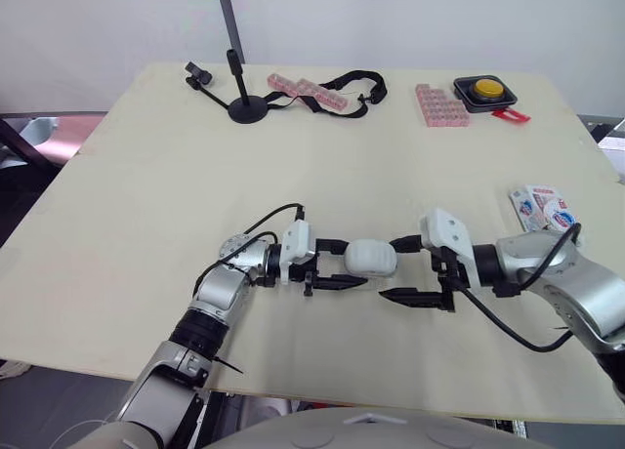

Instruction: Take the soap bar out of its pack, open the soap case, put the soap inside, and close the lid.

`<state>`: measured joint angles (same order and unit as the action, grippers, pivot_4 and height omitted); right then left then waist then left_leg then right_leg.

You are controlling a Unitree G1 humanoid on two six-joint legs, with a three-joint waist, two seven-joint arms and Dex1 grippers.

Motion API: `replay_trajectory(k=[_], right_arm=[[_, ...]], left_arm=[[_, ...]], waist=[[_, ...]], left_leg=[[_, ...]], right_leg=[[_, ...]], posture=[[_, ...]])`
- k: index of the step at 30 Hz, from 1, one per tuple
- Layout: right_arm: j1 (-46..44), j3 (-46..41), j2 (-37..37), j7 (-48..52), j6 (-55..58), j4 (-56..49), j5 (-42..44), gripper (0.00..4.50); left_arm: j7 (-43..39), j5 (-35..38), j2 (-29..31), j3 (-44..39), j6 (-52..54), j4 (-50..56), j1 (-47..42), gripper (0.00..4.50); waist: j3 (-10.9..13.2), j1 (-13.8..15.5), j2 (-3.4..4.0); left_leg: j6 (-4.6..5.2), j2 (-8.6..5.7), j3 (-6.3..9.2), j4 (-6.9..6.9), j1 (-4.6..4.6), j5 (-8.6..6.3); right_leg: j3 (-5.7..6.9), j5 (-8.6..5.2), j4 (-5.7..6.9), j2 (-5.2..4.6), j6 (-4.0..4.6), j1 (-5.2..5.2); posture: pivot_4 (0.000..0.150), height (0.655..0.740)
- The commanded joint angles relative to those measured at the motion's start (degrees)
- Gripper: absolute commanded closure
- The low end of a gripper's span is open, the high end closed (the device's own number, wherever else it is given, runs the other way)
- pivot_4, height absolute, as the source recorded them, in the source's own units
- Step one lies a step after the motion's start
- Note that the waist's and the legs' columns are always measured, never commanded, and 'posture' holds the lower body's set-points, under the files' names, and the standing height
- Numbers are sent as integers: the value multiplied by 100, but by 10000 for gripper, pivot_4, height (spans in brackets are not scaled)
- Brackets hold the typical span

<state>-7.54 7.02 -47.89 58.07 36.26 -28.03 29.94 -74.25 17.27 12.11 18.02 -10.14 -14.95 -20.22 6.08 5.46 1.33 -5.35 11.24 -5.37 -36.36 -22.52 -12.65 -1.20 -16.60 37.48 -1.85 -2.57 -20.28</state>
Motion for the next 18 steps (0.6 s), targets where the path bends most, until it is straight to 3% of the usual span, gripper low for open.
replay_trajectory(k=[1,6,12,18], right_arm=[[345,-578,-43,111,-178,17,261,2688],[1038,-1299,-106,690,-910,612,302,2688],[1815,-1941,174,1497,-2236,1318,352,20858],[2199,-1856,811,1876,-4103,2264,-208,40710]], left_arm=[[-12,14,1,1,-35,99,-26,25635],[-23,32,8,-20,-44,74,-62,25635],[-65,40,9,-34,-90,25,-94,25635],[-94,35,-12,-28,-97,-32,-126,25635]], waist=[[0,6,0],[0,8,0],[0,-12,0],[0,-79,-1]], left_leg=[[0,0,0,0,0,0],[0,-1,0,1,0,-1],[14,-1,-1,0,-4,-8],[33,-1,0,-3,-4,-16]], right_leg=[[-1,0,-1,0,0,-1],[0,0,-10,-4,0,-1],[2,-1,-11,-4,1,-1],[3,-1,-9,-7,2,-1]], posture=[[1500,7385],[1500,7385],[1500,7385],[1500,7385]])
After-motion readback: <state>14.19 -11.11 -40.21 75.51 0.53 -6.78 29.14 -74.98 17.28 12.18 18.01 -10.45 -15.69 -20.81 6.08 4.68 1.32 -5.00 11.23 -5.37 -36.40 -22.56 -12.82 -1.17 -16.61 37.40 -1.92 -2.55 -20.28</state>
